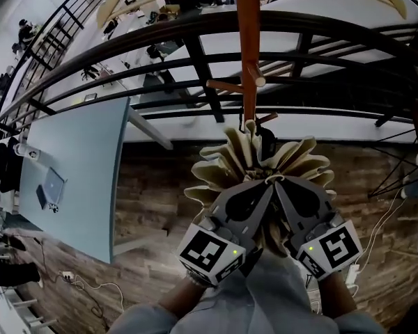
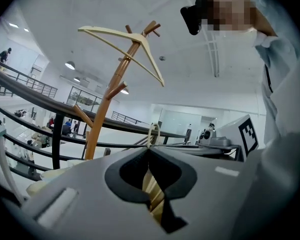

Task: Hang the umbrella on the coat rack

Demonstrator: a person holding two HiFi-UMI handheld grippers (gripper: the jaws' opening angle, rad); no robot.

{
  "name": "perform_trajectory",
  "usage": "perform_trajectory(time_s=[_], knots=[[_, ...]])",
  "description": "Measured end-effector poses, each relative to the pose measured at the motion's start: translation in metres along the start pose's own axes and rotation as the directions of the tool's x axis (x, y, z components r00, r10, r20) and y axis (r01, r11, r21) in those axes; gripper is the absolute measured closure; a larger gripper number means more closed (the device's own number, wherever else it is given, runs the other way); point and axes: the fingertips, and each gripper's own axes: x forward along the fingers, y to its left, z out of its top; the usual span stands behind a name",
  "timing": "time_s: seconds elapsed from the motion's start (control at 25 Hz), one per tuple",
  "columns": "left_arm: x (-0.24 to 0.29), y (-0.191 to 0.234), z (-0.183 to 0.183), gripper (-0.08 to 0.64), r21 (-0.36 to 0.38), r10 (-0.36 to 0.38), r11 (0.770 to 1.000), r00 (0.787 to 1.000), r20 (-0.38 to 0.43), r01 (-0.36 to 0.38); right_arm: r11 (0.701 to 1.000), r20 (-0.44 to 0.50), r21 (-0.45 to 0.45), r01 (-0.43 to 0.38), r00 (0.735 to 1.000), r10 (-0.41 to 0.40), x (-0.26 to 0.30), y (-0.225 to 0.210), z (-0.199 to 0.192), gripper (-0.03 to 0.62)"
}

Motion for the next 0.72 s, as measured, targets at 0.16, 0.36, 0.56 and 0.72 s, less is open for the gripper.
perform_trajectory(time_s=[0.16, 0.36, 0.56, 0.72], knots=[[0.019, 0.006, -0.013, 0.551, -0.021, 0.062, 0.998, 0.998, -0.015, -0.062, 0.999, -0.031, 0.023, -0.042, 0.999, 0.043, 0.006, -0.022, -0.012, 0.588], [0.044, 0.019, -0.036, 0.551, -0.026, 0.102, 0.994, 0.994, -0.041, -0.104, 0.995, -0.045, 0.044, -0.086, 0.995, 0.088, 0.018, -0.046, -0.035, 0.589], [0.064, 0.029, -0.053, 0.551, -0.046, 0.144, 0.988, 0.988, -0.057, -0.146, 0.993, -0.066, 0.032, -0.114, 0.991, 0.116, 0.027, -0.067, -0.052, 0.589], [0.078, 0.041, -0.065, 0.551, -0.061, 0.167, 0.983, 0.983, -0.072, -0.172, 0.992, -0.076, 0.043, -0.116, 0.99, 0.119, 0.037, -0.082, -0.065, 0.589]])
